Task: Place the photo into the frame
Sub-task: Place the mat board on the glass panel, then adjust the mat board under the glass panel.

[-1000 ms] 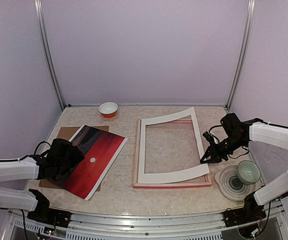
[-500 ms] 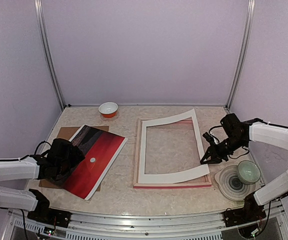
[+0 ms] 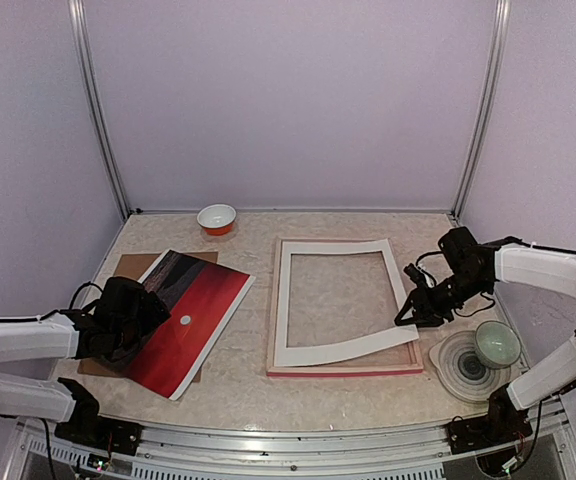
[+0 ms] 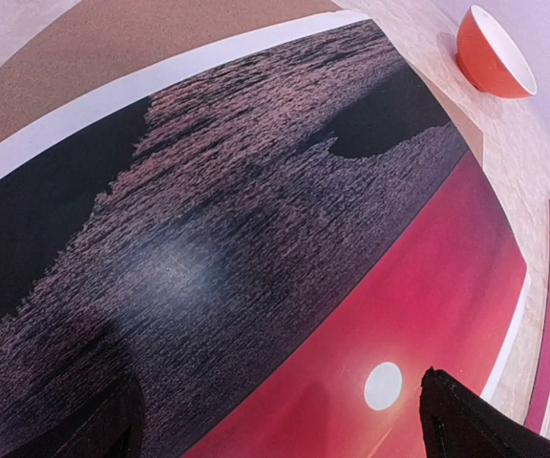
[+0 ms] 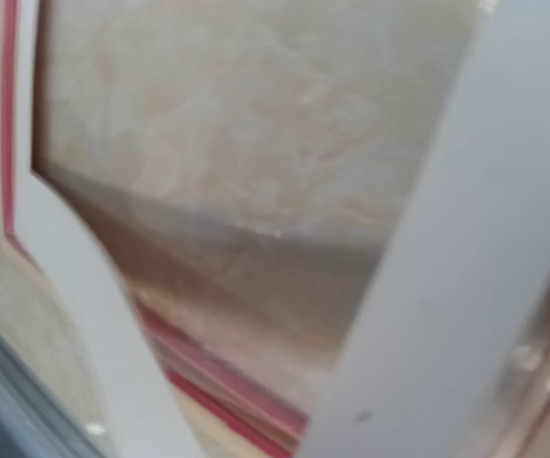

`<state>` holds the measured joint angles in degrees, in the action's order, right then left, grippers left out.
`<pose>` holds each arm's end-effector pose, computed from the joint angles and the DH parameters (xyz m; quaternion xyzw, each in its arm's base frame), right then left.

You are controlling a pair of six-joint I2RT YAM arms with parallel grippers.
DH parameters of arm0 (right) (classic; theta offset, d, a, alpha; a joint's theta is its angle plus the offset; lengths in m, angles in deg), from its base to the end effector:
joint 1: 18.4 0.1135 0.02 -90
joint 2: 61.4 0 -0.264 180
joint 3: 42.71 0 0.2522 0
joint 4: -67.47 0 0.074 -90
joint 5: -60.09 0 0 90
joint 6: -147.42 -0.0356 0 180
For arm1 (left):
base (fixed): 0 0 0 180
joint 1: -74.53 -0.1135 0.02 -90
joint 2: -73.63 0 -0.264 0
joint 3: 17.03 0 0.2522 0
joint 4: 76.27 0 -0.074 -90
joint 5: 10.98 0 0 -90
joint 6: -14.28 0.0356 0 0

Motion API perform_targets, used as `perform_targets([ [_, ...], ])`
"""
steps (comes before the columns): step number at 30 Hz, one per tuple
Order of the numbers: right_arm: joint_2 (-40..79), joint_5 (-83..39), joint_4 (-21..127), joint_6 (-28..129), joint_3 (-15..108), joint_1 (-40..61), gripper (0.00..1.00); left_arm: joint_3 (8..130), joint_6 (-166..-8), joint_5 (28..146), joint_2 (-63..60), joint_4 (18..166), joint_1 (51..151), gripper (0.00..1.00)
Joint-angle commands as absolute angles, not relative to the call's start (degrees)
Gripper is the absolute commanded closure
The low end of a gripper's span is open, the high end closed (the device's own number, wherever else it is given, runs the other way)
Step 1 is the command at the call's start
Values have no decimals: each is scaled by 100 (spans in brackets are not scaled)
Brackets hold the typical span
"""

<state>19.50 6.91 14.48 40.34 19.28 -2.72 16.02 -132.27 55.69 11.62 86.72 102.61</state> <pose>0.2337 0.0878 0.1950 -0.0382 0.9375 0.3413 0.0552 0.1751 -0.0774 0.1478 -0.2967 0.8614 -0.1085 0.3976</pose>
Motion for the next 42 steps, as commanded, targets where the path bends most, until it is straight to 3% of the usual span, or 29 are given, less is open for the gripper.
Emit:
perform_targets([
  [1,1958,292,1253,4103,2196,-338,57,1641,-13219,5568,1163,8765,10302,1],
  [5,1841,-158,966,4135,2359,-342,41,1688,-13208,5589,1092,8786,10304,1],
  [8,1776,-337,809,4188,2448,-338,35,1710,-13203,5586,1062,8800,10309,1],
  [15,1682,-766,602,4239,2593,-338,32,1703,-13216,5584,1086,8777,10318,1],
  [21,1692,-726,921,4117,2558,-325,36,1716,-13248,5582,1119,8760,10353,1],
  [30,2120,-1194,1590,3834,2359,-101,52,1755,-13292,5552,1131,8692,10436,1],
  [42,2939,-1705,2138,3686,2481,159,55,1820,-13291,5495,1101,8604,10486,1],
])
